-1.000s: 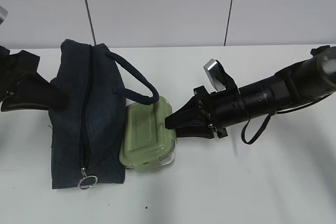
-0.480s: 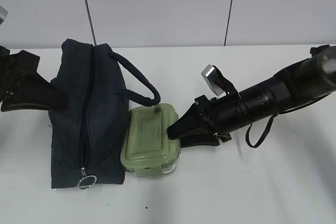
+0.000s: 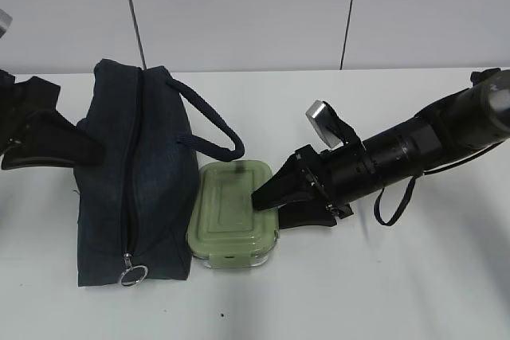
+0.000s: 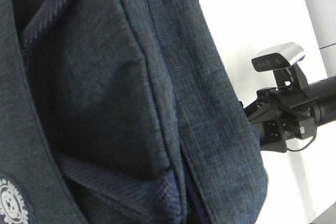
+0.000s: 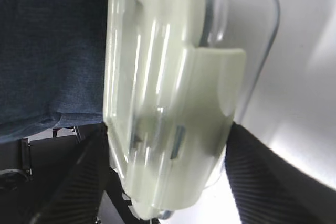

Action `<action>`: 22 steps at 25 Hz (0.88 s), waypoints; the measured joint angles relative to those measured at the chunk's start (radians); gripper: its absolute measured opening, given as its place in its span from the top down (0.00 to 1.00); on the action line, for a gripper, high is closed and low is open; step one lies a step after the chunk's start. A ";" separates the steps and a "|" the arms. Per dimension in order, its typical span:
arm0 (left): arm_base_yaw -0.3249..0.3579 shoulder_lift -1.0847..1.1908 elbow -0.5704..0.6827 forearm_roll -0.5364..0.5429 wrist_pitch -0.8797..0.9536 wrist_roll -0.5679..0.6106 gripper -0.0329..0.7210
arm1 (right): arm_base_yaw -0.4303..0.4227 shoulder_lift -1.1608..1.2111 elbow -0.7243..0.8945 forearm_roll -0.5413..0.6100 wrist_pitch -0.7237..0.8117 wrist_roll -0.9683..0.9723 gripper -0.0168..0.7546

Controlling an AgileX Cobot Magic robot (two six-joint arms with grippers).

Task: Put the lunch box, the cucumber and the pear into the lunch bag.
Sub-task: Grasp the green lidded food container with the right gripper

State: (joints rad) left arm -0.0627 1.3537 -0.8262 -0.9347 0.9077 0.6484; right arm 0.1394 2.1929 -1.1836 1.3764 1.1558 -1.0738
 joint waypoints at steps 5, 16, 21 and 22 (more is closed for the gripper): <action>0.000 0.000 0.000 0.000 0.001 0.000 0.98 | 0.000 0.000 -0.020 -0.031 -0.013 0.066 0.26; 0.000 0.000 0.000 0.000 0.001 0.000 0.98 | 0.000 0.000 -0.128 -0.213 -0.039 0.259 0.25; 0.000 0.000 0.000 0.000 0.001 0.000 0.98 | 0.018 0.000 -0.160 -0.257 -0.060 0.307 0.25; 0.000 0.000 0.000 0.000 0.001 0.000 0.98 | 0.031 0.000 -0.169 -0.278 -0.067 0.322 0.25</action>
State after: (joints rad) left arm -0.0627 1.3537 -0.8262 -0.9347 0.9084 0.6484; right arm 0.1704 2.1929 -1.3528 1.0984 1.0890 -0.7522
